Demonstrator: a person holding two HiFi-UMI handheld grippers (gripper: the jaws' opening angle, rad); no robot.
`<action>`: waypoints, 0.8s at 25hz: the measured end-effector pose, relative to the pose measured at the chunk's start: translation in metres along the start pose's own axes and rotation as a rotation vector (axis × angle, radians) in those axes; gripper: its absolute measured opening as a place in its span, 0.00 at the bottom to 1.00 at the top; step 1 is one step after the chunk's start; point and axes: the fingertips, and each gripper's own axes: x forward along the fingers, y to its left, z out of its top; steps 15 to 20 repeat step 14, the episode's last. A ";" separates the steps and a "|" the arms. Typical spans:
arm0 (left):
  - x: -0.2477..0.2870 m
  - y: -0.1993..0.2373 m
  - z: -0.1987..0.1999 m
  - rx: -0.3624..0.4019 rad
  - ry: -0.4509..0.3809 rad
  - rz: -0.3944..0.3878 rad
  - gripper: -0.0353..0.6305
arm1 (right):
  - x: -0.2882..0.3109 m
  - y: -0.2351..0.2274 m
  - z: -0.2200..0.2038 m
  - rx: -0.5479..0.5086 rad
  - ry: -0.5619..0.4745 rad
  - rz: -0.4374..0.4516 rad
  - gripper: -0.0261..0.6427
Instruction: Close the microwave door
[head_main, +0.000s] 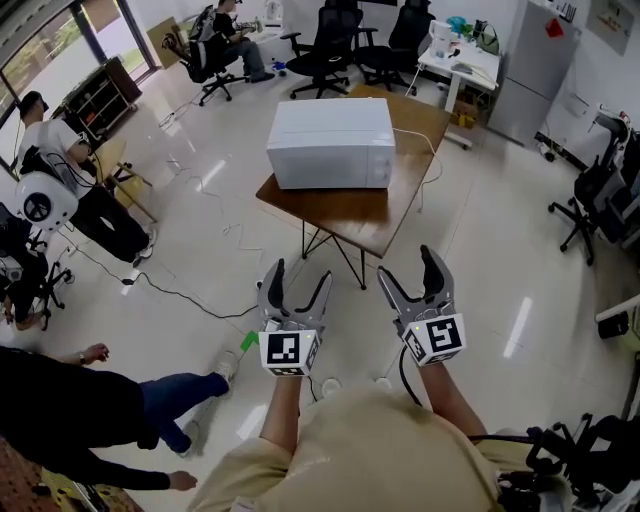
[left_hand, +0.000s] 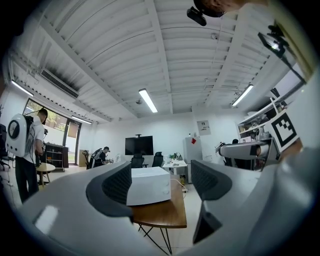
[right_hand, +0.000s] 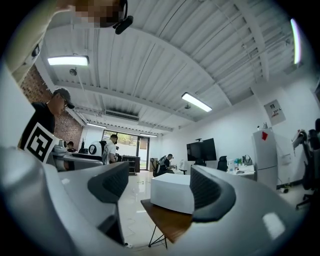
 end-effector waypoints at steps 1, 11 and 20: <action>0.000 0.002 0.000 0.001 -0.001 -0.001 0.62 | 0.002 0.001 0.000 -0.003 0.000 0.000 0.60; -0.002 0.007 -0.006 -0.015 0.014 -0.022 0.62 | 0.005 0.010 -0.002 -0.010 0.018 -0.007 0.60; 0.000 0.005 -0.009 -0.021 0.020 -0.032 0.61 | 0.006 0.010 -0.005 -0.005 0.025 -0.008 0.60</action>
